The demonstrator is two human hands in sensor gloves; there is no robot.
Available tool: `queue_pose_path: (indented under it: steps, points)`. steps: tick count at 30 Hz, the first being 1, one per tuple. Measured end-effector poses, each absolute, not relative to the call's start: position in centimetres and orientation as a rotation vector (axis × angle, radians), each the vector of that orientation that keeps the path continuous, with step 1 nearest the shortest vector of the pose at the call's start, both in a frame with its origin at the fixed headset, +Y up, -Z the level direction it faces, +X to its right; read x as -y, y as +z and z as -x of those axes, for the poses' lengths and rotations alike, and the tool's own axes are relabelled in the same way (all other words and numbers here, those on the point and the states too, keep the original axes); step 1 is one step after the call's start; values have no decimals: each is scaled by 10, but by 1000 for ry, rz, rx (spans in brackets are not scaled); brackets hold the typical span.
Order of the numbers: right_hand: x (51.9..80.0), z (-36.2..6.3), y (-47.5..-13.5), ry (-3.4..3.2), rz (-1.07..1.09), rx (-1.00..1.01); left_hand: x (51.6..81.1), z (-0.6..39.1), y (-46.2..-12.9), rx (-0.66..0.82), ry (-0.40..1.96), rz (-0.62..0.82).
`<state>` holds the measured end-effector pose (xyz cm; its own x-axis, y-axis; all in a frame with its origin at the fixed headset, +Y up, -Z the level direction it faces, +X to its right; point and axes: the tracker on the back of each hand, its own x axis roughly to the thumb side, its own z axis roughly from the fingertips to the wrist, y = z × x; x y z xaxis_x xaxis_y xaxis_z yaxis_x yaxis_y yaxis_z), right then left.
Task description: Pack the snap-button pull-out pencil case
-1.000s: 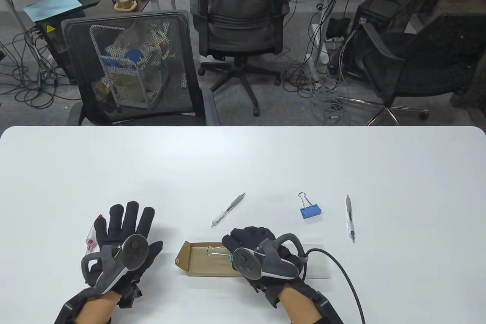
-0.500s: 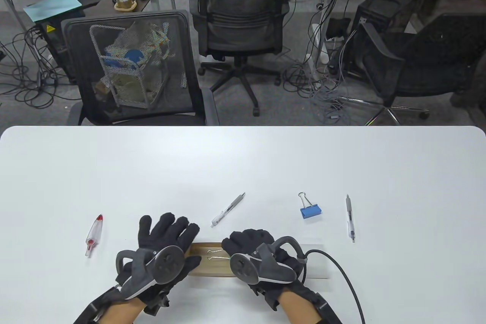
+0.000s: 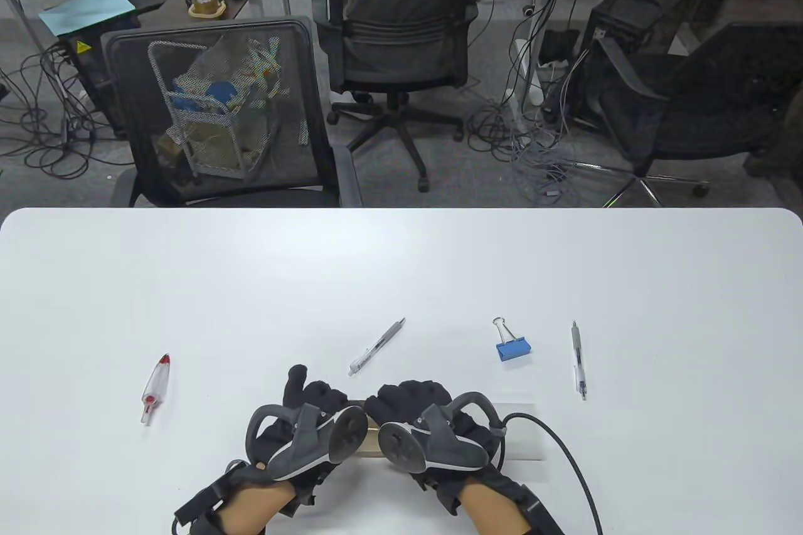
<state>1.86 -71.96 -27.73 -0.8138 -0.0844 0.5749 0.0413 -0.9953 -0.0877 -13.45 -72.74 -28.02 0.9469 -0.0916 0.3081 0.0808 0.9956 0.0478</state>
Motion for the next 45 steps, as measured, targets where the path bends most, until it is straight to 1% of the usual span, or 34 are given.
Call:
queue_pose_path:
  steps: [6,11,16,19,24,29,38,45]
  points:
    - [721,-18,-278,-2932,931,-99,732,133,-276,330,-89,-81]
    - [718,-26,-281,-2979,936,-66,732,136,-275,331,-67,-110]
    - [707,-53,-286,-3053,880,-26,731,141,-276,312,-52,-112]
    - [707,-80,-290,-3094,804,62,731,143,-277,306,-51,-103]
    - [725,-125,-302,-3151,651,320,729,144,-277,299,-49,-91]
    - [746,-145,-308,-3129,520,411,728,145,-277,290,-54,-80]
    - [758,-151,-313,-3182,510,483,727,144,-278,274,-95,-63]
    - [759,-153,-313,-3198,504,469,734,122,-286,258,-261,-29]
